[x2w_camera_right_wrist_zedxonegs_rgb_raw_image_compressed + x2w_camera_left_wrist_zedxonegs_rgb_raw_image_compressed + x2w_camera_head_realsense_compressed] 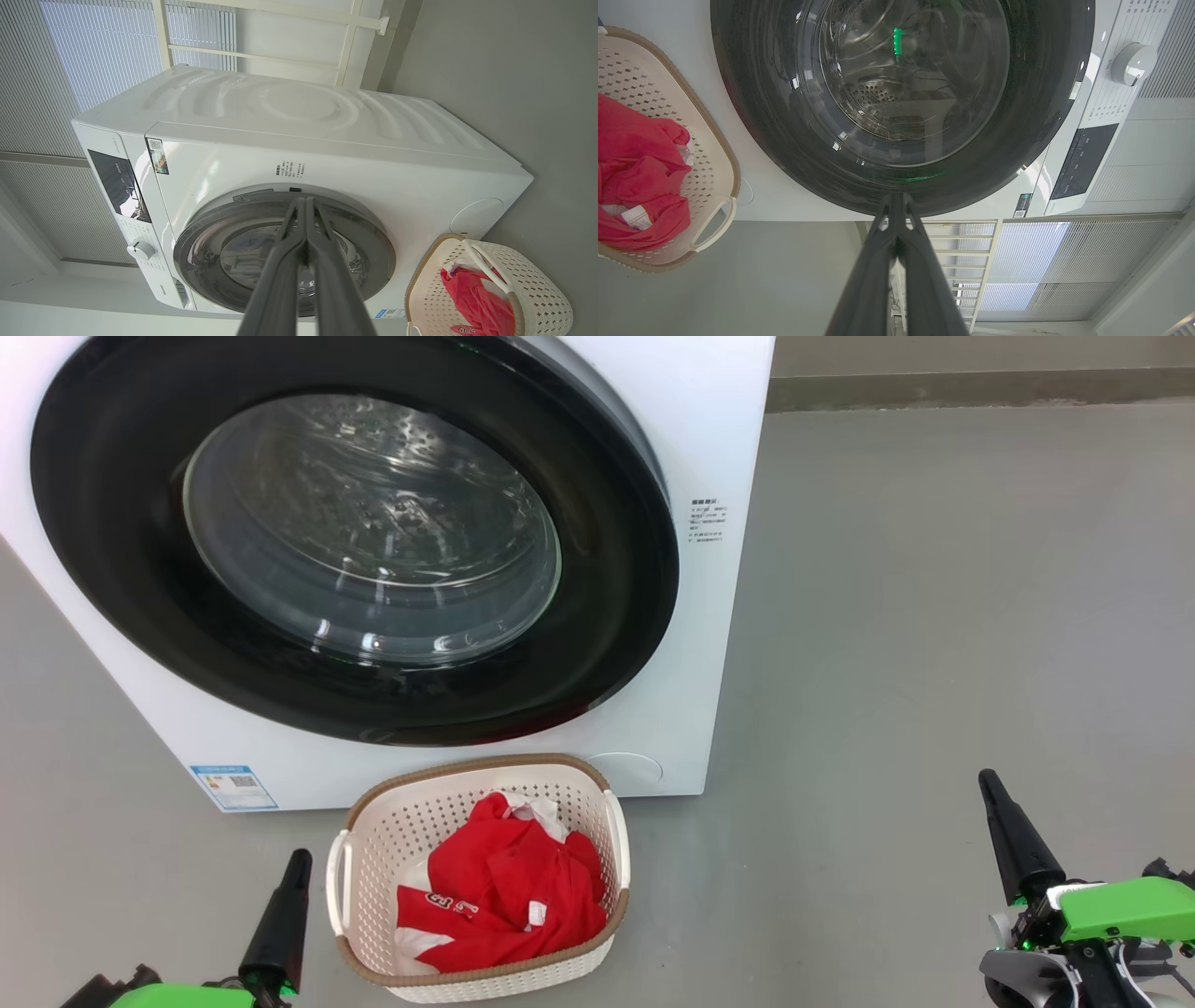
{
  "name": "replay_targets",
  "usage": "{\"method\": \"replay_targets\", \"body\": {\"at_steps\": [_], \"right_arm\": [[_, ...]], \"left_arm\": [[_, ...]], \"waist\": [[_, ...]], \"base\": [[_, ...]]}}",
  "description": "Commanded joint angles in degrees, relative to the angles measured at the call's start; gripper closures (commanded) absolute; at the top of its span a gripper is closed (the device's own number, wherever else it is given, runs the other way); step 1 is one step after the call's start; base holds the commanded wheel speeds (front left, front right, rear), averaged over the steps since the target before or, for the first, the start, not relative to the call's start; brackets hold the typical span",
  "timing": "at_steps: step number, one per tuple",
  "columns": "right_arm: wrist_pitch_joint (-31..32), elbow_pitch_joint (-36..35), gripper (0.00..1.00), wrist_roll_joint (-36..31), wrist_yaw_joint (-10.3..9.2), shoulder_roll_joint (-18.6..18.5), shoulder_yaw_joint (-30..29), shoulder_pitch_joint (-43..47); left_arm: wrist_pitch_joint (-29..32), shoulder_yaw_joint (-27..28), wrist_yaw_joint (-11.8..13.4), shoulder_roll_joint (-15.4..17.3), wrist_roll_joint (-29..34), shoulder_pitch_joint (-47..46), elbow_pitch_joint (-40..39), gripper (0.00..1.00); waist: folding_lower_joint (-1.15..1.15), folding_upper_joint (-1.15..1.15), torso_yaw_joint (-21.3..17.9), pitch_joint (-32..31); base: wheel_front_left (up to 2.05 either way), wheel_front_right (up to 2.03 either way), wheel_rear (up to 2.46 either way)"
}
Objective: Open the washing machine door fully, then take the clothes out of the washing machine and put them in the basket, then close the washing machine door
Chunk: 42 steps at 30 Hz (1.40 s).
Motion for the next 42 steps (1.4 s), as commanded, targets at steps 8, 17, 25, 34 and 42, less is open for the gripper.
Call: {"method": "replay_targets", "body": {"at_steps": [8, 17, 25, 34, 42], "right_arm": [[0.28, -1.43, 1.0, 0.21, -0.04, -0.73, 0.8, -2.4], [0.32, -1.43, 1.0, 0.16, -0.04, -0.69, 0.75, -2.4], [0.36, -1.43, 1.0, 0.12, -0.04, -0.66, 0.7, -2.41], [0.4, -1.42, 1.0, 0.08, -0.04, -0.62, 0.65, -2.41], [0.44, -1.42, 1.0, 0.05, -0.04, -0.6, 0.61, -2.42]], "left_arm": [[0.46, 2.18, -0.4, 0.8, 0.46, -2.22, -1.16, 1.0], [0.56, 2.32, -0.4, 0.71, 0.57, -2.23, -1.15, 1.0], [0.66, 2.44, -0.4, 0.62, 0.67, -2.24, -1.14, 1.0], [0.76, 2.57, -0.4, 0.53, 0.78, -2.25, -1.14, 1.0], [0.84, 2.67, -0.4, 0.46, 0.86, -2.26, -1.13, 1.0]], "waist": [[0.0, 0.0, 0.0, 0.0], [0.0, 0.0, 0.0, 0.0], [0.0, 0.0, 0.0, 0.0], [0.0, 0.0, 0.0, 0.0], [0.0, 0.0, 0.0, 0.0]], "base": [[0.0, 0.0, 0.0], [0.0, 0.0, 0.0], [0.0, 0.0, 0.0], [0.0, 0.0, 0.0], [0.0, 0.0, 0.0]]}}
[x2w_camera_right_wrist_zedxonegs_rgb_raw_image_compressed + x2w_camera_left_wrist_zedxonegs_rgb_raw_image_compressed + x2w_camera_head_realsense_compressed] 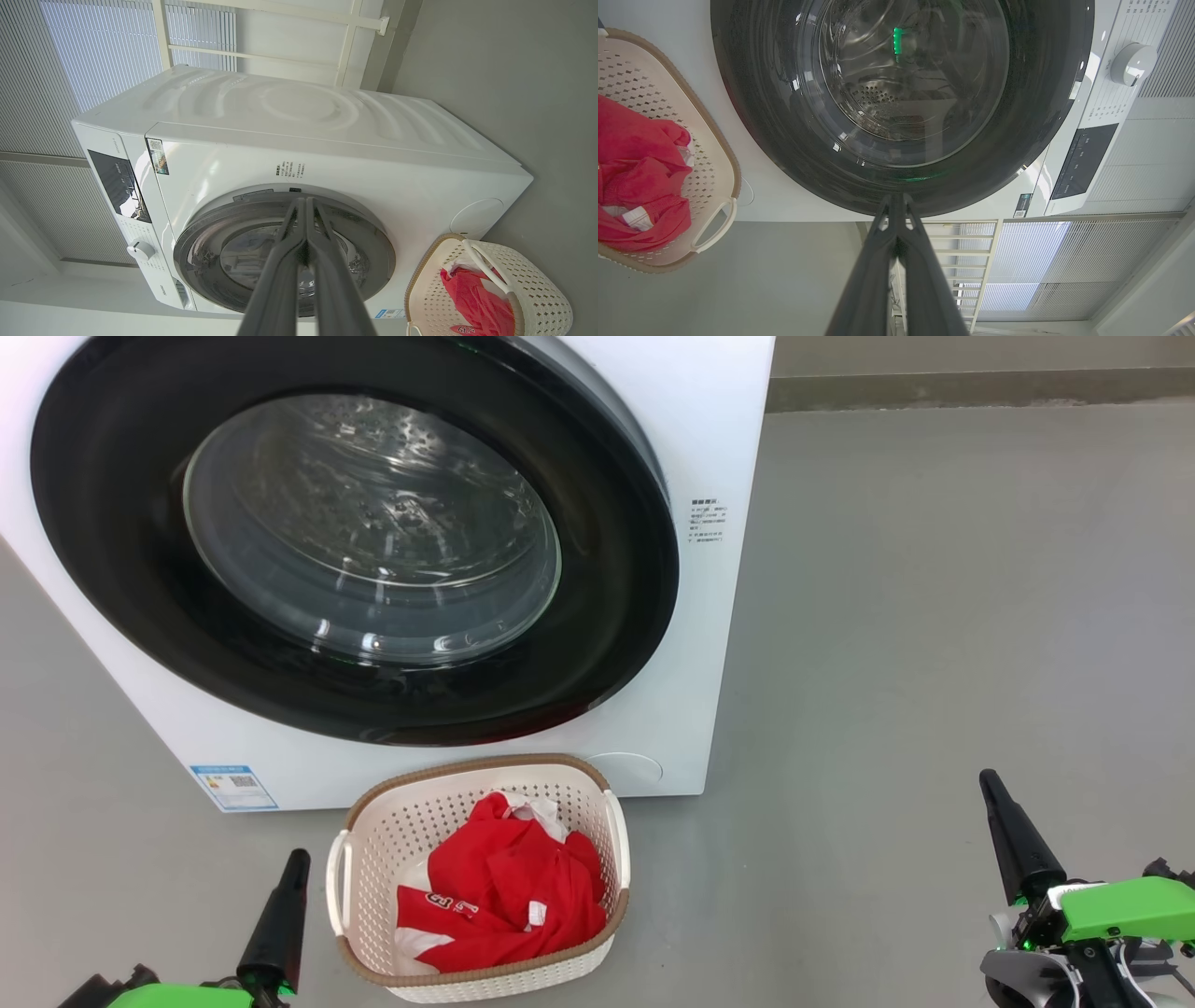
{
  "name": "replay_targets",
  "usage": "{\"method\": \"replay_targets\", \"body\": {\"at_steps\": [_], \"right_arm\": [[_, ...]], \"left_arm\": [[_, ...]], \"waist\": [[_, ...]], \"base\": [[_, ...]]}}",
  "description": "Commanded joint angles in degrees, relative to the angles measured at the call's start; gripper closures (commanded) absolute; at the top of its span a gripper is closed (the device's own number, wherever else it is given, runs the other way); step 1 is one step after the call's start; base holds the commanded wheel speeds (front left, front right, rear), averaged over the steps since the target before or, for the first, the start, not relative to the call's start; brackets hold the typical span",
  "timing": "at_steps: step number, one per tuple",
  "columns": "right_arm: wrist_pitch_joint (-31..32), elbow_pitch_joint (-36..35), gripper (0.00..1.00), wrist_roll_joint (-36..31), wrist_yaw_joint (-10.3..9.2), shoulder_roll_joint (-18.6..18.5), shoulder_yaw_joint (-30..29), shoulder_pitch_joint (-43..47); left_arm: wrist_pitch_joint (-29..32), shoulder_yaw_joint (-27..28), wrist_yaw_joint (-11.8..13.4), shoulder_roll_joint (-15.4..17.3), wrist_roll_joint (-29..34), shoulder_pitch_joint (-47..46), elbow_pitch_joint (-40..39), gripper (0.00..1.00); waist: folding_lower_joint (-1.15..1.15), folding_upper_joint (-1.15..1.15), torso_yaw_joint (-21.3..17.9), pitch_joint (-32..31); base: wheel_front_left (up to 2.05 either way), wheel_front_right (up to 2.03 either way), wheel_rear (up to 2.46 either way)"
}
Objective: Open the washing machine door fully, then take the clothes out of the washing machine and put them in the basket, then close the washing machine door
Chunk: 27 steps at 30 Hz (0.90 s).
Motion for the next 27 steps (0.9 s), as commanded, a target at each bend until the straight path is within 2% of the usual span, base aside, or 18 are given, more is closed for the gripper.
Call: {"method": "replay_targets", "body": {"at_steps": [1, 27], "right_arm": [[0.24, -1.42, 1.0, 0.1, -0.04, -0.62, 0.77, -2.42], [0.32, -1.42, 1.0, 0.01, -0.04, -0.56, 0.67, -2.43]], "left_arm": [[0.35, 2.11, -0.4, 0.68, 0.45, -2.26, -1.16, 1.0], [0.56, 2.38, -0.4, 0.5, 0.68, -2.28, -1.14, 1.0]], "waist": [[0.0, 0.0, 0.0, 0.0], [0.0, 0.0, 0.0, 0.0]], "base": [[0.0, 0.0, 0.0], [0.0, 0.0, 0.0]]}}
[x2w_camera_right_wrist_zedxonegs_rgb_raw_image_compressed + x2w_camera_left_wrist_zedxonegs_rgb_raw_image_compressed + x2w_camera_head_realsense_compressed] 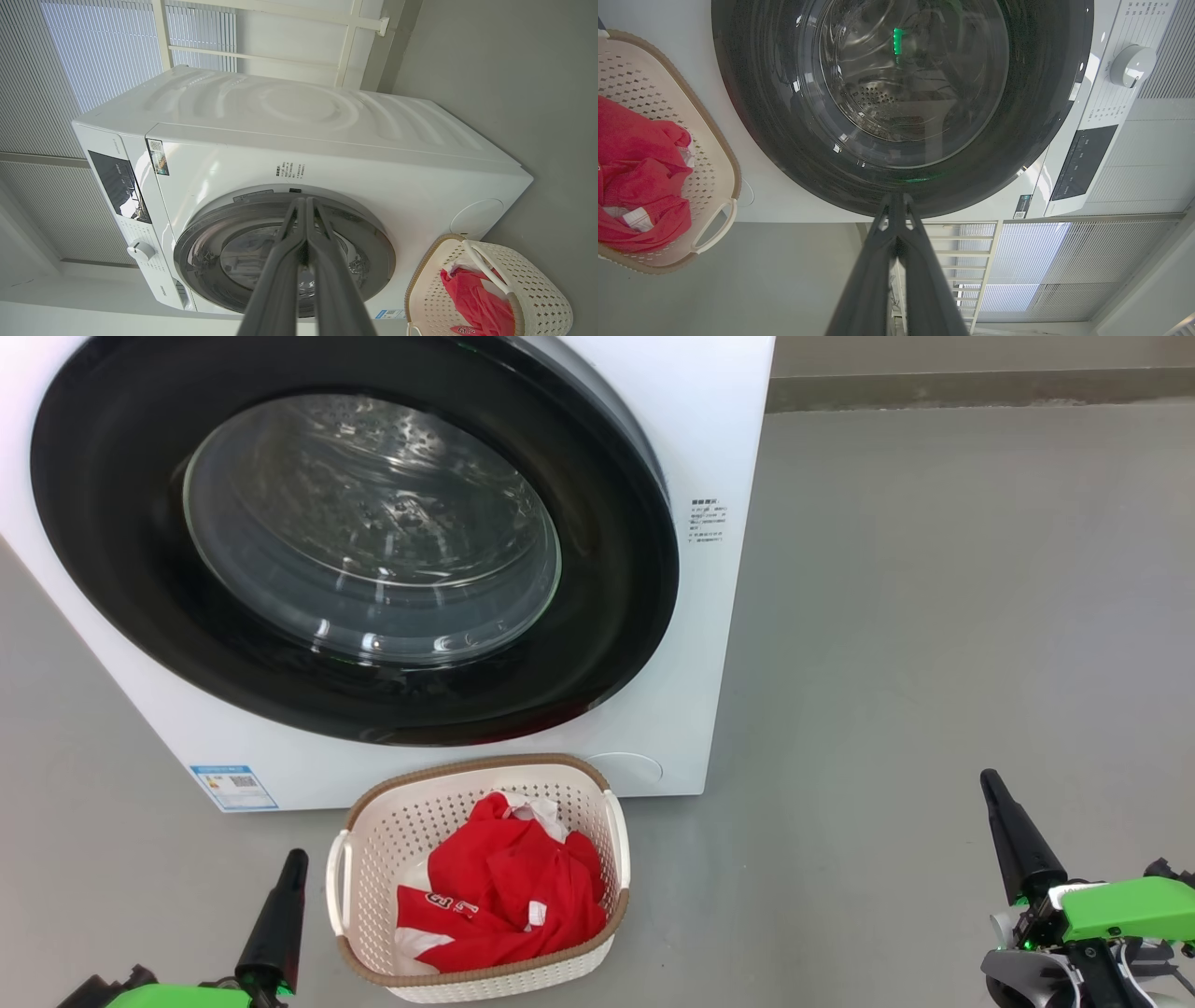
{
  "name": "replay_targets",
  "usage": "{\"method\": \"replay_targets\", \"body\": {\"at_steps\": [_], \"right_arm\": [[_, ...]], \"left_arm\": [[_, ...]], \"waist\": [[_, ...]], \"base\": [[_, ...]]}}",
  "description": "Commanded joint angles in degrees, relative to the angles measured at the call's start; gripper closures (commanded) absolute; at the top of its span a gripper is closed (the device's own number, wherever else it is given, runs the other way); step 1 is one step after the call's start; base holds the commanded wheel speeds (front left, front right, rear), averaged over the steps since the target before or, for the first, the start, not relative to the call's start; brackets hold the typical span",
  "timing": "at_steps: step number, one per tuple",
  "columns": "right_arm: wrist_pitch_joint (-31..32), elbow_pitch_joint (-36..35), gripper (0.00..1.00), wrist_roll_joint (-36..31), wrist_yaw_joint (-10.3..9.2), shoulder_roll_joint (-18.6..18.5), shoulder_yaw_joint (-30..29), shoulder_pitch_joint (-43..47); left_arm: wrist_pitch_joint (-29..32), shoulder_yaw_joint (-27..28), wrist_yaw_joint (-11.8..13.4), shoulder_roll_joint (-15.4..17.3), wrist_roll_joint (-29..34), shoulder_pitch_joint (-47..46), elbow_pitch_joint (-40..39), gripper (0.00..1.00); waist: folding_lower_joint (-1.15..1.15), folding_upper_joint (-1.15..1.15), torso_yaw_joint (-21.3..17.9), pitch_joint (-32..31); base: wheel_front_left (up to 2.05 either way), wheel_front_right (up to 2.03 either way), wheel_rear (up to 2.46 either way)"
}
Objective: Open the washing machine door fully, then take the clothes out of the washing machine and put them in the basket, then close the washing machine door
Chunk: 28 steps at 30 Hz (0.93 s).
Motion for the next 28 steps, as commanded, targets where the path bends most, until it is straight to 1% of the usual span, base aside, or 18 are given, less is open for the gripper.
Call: {"method": "replay_targets", "body": {"at_steps": [1, 28], "right_arm": [[0.31, -1.42, 1.0, 0.01, -0.04, -0.58, 0.78, -2.43], [0.37, -1.41, 1.0, -0.05, -0.04, -0.53, 0.71, -2.43]], "left_arm": [[0.49, 2.12, -0.4, 0.53, 0.65, -2.28, -1.18, 1.0], [0.65, 2.32, -0.4, 0.4, 0.82, -2.3, -1.17, 1.0]], "waist": [[0.0, 0.0, 0.0, 0.0], [0.0, 0.0, 0.0, 0.0]], "base": [[0.0, 0.0, 0.0], [0.0, 0.0, 0.0]]}}
